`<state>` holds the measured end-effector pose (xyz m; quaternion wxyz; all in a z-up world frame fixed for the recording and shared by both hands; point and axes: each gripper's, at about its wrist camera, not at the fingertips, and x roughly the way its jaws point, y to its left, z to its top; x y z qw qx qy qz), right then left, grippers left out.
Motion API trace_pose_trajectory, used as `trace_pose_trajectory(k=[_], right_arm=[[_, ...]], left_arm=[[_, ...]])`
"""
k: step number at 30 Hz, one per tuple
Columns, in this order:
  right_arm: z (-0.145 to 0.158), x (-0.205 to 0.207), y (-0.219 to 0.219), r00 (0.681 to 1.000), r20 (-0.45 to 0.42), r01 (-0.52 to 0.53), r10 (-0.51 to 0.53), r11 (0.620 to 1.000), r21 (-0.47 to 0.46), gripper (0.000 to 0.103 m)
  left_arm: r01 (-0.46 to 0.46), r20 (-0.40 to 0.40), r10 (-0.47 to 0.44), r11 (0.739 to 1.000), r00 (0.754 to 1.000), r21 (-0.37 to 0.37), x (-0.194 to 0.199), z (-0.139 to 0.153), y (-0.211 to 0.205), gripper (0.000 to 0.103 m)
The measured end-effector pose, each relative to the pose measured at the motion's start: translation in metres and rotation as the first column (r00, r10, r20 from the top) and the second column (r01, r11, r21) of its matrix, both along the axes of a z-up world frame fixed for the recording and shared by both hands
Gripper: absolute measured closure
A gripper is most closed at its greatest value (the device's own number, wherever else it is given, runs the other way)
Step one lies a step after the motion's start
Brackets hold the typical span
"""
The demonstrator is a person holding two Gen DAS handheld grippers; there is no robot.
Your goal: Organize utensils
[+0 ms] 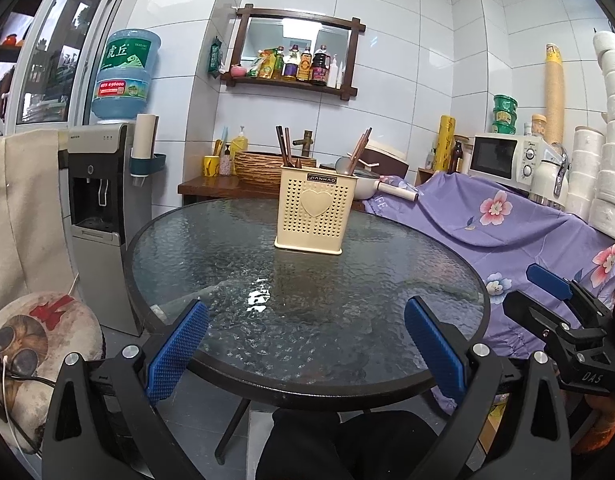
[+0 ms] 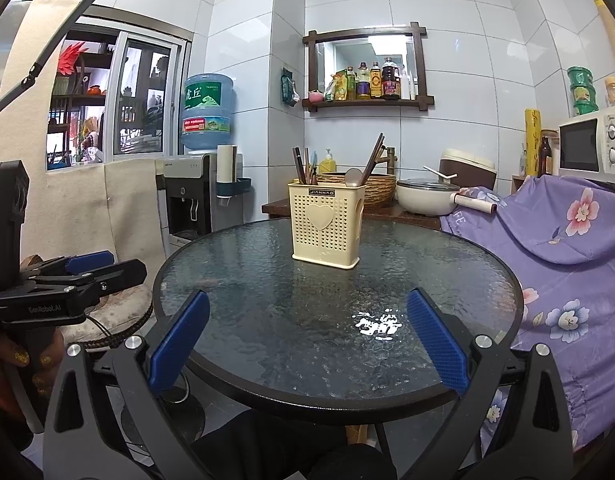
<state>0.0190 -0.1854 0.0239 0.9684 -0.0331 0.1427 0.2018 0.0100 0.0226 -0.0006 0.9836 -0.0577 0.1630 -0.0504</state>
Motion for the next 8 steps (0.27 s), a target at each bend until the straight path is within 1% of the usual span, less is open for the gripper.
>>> trace_pose_trajectory(k=[8], right_arm=[[-0.0010, 0.0007, 0.0001, 1.000, -0.004, 0.000, 0.000, 1.000, -0.003, 0.006]], left_arm=[[-0.010, -0.011, 0.010, 1.000, 1.000, 0.023, 0.0010, -0.0013, -0.0033, 0.006]])
